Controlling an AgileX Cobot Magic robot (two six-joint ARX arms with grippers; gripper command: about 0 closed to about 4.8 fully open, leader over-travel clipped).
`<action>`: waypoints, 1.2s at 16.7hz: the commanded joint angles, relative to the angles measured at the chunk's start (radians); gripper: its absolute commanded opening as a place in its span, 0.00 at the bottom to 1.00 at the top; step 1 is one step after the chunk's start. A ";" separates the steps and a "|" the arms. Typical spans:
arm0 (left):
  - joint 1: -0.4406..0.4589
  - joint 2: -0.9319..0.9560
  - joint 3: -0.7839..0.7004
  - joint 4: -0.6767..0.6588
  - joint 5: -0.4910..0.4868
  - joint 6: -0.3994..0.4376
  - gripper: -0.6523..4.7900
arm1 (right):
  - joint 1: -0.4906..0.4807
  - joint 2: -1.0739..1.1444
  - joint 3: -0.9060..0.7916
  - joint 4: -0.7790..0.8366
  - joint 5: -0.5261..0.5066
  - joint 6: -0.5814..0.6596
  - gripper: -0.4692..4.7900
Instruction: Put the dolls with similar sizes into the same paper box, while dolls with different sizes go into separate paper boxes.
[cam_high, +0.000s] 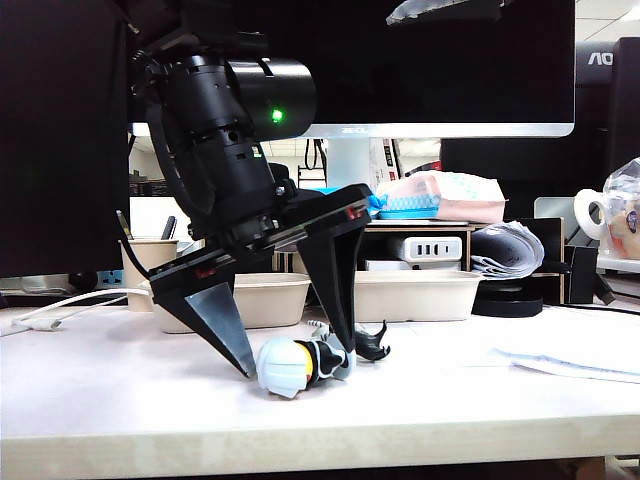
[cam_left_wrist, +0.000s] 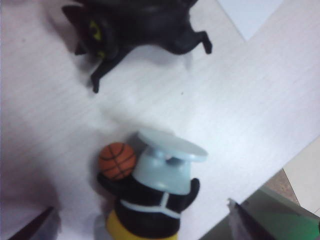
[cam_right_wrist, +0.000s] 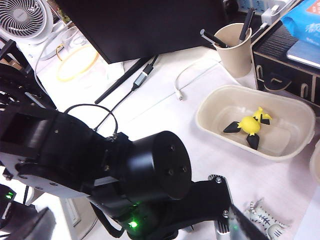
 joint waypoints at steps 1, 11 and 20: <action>-0.002 0.022 0.002 0.000 0.015 0.014 0.72 | 0.000 -0.004 0.003 0.020 -0.008 0.005 0.98; 0.026 -0.012 0.006 0.021 -0.021 0.067 0.11 | -0.001 -0.004 0.003 0.027 -0.006 0.007 0.98; 0.264 -0.093 0.241 0.061 -0.029 0.125 0.11 | -0.001 -0.004 0.003 0.029 -0.003 0.007 0.98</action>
